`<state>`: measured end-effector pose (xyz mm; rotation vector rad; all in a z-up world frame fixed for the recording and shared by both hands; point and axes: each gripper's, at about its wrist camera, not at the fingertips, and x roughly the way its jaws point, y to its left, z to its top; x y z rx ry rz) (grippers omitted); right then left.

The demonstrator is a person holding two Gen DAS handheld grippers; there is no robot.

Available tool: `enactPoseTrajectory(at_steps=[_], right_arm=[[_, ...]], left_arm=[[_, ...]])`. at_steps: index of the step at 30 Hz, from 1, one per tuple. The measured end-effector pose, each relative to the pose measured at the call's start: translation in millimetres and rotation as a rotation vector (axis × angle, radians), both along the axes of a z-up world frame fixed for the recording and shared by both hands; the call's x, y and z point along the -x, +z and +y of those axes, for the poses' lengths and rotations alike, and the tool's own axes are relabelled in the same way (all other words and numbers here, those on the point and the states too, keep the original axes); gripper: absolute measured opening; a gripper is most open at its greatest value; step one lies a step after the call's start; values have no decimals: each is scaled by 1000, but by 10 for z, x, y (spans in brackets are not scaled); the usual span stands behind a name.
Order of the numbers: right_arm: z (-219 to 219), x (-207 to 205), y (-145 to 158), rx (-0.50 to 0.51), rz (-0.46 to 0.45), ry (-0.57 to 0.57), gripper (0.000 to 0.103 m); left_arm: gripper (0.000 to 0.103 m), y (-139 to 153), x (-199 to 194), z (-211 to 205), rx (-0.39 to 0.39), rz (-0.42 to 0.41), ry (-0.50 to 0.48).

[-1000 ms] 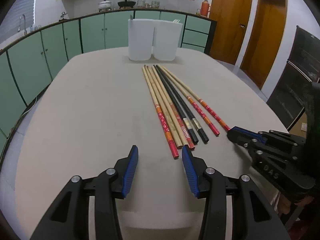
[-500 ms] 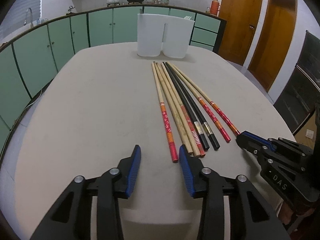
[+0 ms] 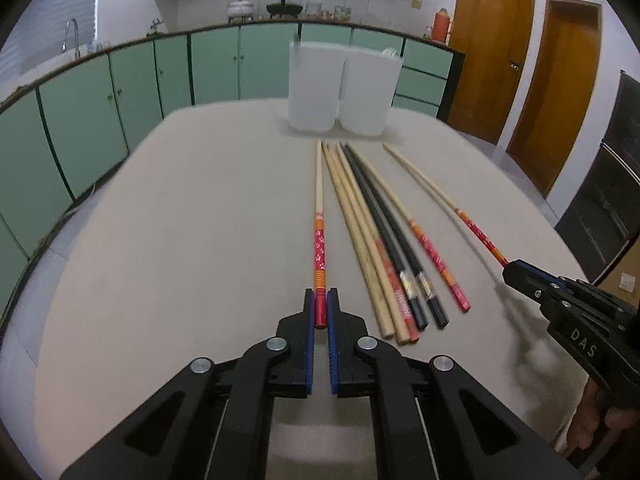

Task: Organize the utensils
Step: 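Close the left gripper on a red-tipped chopstick while the right lifts its chopstick, then carry both chopsticks to the caddy and open both grippers to drop them in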

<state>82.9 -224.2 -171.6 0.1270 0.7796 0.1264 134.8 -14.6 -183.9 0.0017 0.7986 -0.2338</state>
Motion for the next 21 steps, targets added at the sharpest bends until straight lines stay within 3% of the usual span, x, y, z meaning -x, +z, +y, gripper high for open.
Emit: enactPoseTrajectory(at_steps=[9,21], right_arm=[[-72,-37,498,67,-87,40,5],[-345,-557,1425,-43,-197,65,5]], left_arm=[[6,695,27,72,-8,-154,-13],[6,1461,-430,76,57,-315,-36]])
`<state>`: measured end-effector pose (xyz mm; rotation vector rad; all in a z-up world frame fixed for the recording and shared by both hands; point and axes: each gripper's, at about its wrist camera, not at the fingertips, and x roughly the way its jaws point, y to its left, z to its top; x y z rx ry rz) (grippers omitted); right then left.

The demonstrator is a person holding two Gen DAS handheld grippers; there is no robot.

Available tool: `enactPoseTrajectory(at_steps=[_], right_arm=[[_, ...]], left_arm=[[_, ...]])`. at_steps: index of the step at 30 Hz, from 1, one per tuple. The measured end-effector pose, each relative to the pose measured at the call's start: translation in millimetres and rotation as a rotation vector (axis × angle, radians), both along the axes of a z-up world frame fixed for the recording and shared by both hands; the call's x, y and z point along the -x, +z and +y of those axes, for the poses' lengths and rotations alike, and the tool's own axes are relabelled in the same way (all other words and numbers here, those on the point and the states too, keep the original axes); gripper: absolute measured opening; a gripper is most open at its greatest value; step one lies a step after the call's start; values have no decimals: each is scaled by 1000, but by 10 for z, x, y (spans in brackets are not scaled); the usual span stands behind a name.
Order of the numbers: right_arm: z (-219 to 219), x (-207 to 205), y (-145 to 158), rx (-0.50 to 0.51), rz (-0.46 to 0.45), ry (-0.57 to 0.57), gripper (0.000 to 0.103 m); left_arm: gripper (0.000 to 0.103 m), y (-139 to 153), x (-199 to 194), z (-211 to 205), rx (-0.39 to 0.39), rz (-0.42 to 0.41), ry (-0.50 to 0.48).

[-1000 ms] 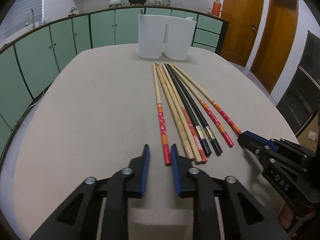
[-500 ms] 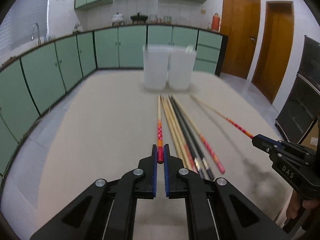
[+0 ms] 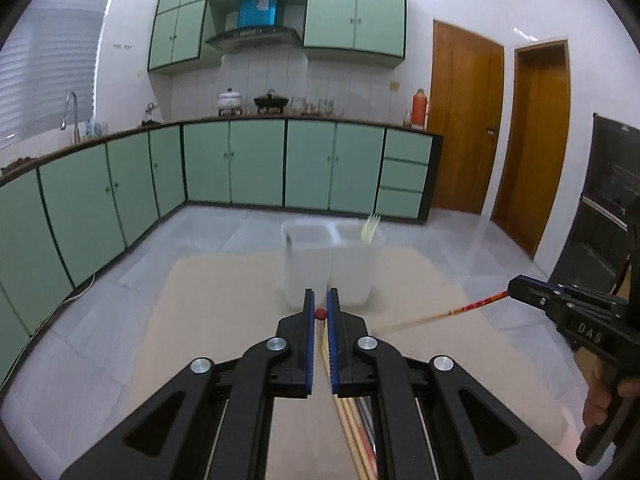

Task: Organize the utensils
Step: 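Carry both chopsticks to the caddy and open both grippers to drop them in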

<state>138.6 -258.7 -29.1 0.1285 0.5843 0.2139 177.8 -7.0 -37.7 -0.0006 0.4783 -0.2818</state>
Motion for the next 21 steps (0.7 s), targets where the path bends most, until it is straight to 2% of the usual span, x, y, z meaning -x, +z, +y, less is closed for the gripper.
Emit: enactPoseTrajectory(at_steps=[8,13,17,21], right_arm=[[-48,-425,351,-15,0,37,5],[3,-553,563,8,-28,73,5],[-17,-634,735,-13,-47,95,5],[-40,-709,989,-10,-96,98,5]], left_arm=[[6,284,-388,-15,30,-17,-32],[6,447,-437,20,39,-48,-37],[6,609,-465,55,55,-76,-41],[6,838,-518,69,65,-131,-47]])
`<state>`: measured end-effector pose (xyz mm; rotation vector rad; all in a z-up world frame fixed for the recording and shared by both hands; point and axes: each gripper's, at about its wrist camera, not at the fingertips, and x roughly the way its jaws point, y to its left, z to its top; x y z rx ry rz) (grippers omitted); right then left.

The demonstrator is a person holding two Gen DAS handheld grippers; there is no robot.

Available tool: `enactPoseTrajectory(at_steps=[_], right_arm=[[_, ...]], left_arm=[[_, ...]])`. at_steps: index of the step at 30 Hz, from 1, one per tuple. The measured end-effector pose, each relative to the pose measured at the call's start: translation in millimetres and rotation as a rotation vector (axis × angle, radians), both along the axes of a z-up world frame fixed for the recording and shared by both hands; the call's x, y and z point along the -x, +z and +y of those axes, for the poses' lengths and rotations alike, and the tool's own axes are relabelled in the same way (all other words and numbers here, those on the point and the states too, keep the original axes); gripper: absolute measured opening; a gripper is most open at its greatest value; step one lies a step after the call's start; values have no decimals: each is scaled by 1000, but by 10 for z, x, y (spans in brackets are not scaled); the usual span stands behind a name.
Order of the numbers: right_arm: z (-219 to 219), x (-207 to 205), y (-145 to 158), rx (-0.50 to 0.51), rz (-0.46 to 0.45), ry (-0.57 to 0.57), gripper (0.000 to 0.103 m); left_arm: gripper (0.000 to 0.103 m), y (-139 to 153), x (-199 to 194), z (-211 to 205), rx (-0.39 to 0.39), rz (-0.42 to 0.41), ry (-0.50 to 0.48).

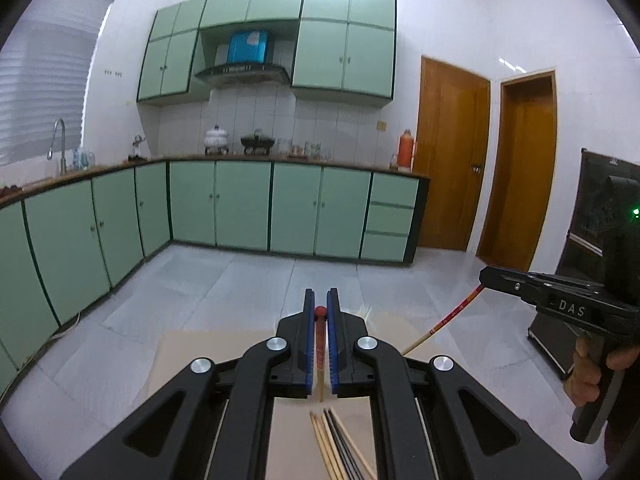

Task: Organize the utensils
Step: 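Carry both chopsticks to the caddy and open both grippers to drop them in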

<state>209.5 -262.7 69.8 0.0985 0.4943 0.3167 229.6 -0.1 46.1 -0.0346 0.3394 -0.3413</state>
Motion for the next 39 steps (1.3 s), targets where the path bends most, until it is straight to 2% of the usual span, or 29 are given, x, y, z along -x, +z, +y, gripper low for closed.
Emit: enactPoseTrajectory(at_steps=[7,11,14,18,19,20,21,23,26,31,34,39], right_arm=[[-40,-273,389,32,-90,-24,5],[-15,-527,350,51,-84,-40,5],[33,-770,187,77,-55,-52,5],[143,-1075,-158,95,41,-30,7],[165,-1110,-226,100,53,-30,15],[182,-1114,-266,102,57,-29,22],[193,-1095,-301,104,53,-31,29],[197,-1007,-333,123,32,-44,30],[174,-824,-341,127,-4,-70,31],[113,-349,-426,120,-72,-103,45],[121,12,-679,116,-69,-108,51],[182,449,-1233,110,-6,-134,52]], left_arm=[[6,393,-244,-102,11,-106,2],[6,413,-529,-226,-14,-134,23],[6,286,-777,-291,-23,-109,34],[6,-28,-1138,-349,-31,1,23],[6,-76,-1185,-344,-34,23,28],[11,-121,-1214,-327,-30,40,34],[22,-163,-1220,-301,-21,60,32],[31,-190,-1164,-250,-17,56,38],[31,-218,-1007,-179,-28,51,40],[39,-357,-565,-79,-49,57,42],[40,-600,-264,-42,-51,103,33],[41,-1086,122,-24,-86,156,55]])
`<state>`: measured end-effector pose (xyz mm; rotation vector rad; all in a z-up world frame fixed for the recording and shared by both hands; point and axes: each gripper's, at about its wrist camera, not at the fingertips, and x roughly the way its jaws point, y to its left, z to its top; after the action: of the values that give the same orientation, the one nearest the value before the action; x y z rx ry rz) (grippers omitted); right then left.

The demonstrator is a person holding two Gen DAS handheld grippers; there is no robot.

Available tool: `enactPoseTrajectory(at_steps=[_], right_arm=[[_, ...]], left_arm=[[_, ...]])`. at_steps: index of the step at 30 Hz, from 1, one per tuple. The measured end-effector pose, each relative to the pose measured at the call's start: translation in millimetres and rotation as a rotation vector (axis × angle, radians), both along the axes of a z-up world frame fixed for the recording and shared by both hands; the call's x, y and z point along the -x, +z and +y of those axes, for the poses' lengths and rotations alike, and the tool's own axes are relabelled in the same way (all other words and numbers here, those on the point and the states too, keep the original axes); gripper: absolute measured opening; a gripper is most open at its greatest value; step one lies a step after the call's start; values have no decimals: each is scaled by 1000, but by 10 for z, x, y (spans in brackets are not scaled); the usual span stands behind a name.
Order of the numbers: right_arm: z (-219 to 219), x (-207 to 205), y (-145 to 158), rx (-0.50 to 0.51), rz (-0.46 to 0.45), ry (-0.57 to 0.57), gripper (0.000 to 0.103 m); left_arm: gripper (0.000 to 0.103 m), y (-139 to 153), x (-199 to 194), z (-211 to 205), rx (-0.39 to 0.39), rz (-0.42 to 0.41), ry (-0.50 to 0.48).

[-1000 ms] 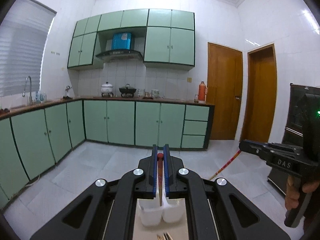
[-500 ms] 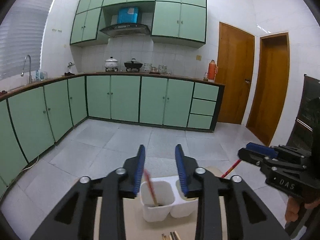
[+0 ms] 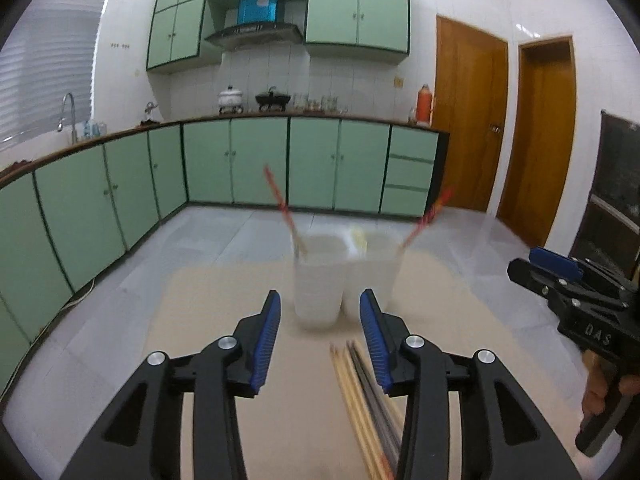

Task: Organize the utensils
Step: 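Carry both chopsticks to the caddy and open both grippers to drop them in, then return both grippers to the chopsticks and close the right on a red chopstick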

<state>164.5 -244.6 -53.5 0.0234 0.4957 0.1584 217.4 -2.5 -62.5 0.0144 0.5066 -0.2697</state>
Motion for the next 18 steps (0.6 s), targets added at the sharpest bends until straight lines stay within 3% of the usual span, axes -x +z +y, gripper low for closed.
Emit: enactPoseTrajectory(at_steps=[10,18], right_arm=[[256,609,-978,-36,174,-3,48],[490,812,-1231,-13,216,41,38]], left_arm=[[41,-943,504,5,-51,163,0],[41,-1151,686,71,-47,193,11]])
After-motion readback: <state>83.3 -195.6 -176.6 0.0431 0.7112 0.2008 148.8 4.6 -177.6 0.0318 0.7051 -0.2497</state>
